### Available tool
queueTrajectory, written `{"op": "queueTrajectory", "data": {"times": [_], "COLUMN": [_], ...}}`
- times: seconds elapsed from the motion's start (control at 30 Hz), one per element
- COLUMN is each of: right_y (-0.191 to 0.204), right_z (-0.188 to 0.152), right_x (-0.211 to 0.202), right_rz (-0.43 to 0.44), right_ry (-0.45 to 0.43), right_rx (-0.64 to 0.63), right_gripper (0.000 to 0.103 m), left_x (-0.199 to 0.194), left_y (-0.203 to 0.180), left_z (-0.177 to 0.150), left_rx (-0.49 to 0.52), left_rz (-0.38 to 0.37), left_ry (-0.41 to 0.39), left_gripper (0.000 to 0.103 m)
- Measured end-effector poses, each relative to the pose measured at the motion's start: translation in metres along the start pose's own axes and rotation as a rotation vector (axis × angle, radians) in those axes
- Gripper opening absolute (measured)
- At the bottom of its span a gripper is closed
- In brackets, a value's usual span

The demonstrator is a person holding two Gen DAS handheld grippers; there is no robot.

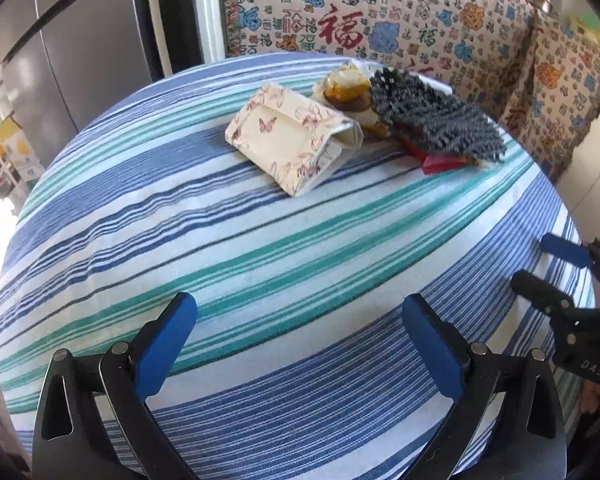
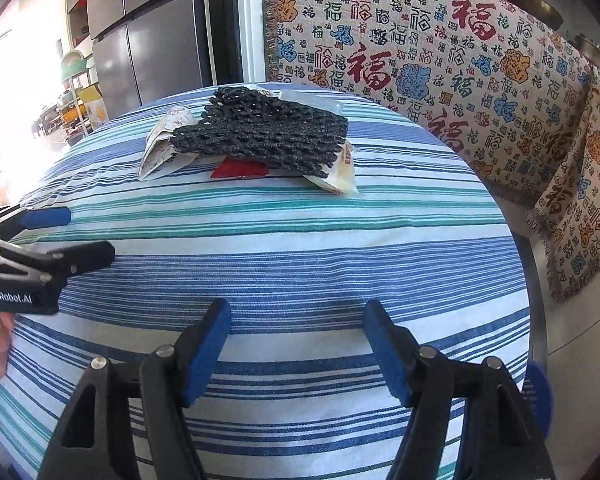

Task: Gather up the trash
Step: 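Grasp the white floral paper box with the left tool while the right tool grasps the beige snack bar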

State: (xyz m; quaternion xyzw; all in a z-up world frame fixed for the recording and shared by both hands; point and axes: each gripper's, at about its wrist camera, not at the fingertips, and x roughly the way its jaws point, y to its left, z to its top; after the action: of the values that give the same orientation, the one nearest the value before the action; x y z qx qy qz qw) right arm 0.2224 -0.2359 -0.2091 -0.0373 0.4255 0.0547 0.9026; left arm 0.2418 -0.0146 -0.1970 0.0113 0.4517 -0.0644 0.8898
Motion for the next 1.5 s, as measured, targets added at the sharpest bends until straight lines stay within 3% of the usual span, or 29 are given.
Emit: {"op": "queueTrajectory", "data": {"times": [0.1, 0.27, 0.47, 0.7, 0.77, 0.83, 1.03, 1.13, 1.2, 1.3, 1.4, 1.5], "right_y": [0.0, 0.0, -0.001, -0.002, -0.002, -0.002, -0.003, -0.004, -0.005, -0.014, -0.036, -0.043], "right_z": [0.0, 0.0, 0.001, 0.002, 0.002, 0.002, 0.003, 0.004, 0.006, 0.011, 0.022, 0.043], "right_x": [0.0, 0.0, -0.001, -0.002, -0.003, -0.003, -0.004, -0.005, -0.004, -0.002, 0.01, 0.028], "right_rz": [0.001, 0.001, 0.002, 0.006, 0.006, 0.007, 0.008, 0.009, 0.011, -0.026, -0.048, -0.03], "right_ry": [0.0, 0.001, 0.002, 0.006, 0.006, 0.007, 0.008, 0.009, 0.013, 0.024, 0.034, 0.065], "right_rx": [0.0, 0.0, 0.0, 0.0, 0.0, 0.0, 0.0, 0.0, -0.001, 0.009, 0.103, 0.092], "right_gripper": [0.07, 0.07, 0.07, 0.07, 0.07, 0.07, 0.07, 0.07, 0.072, 0.074, 0.074, 0.075], "left_x": [-0.016, -0.02, 0.041, 0.083, 0.08, 0.074, 0.057, 0.05, 0.047, 0.051, 0.056, 0.062], "left_y": [0.009, 0.011, -0.001, -0.01, -0.01, -0.008, 0.005, 0.016, 0.02, 0.017, 0.006, -0.001], "left_z": [0.021, 0.074, 0.106, 0.101, 0.095, 0.09, 0.066, 0.056, 0.054, 0.056, 0.058, 0.065], "left_rx": [-0.062, -0.14, -0.182, -0.15, -0.129, -0.1, 0.004, 0.011, 0.005, 0.029, 0.089, 0.126], "left_rz": [-0.025, -0.038, 0.001, 0.062, 0.045, 0.014, 0.03, 0.03, -0.009, -0.041, -0.023, -0.027], "left_ry": [-0.074, -0.133, -0.06, -0.002, -0.017, -0.024, -0.014, -0.014, -0.018, 0.003, 0.021, 0.026], "left_gripper": [0.102, 0.102, 0.102, 0.102, 0.098, 0.085, 0.083, 0.082, 0.086, 0.1, 0.101, 0.103]}}
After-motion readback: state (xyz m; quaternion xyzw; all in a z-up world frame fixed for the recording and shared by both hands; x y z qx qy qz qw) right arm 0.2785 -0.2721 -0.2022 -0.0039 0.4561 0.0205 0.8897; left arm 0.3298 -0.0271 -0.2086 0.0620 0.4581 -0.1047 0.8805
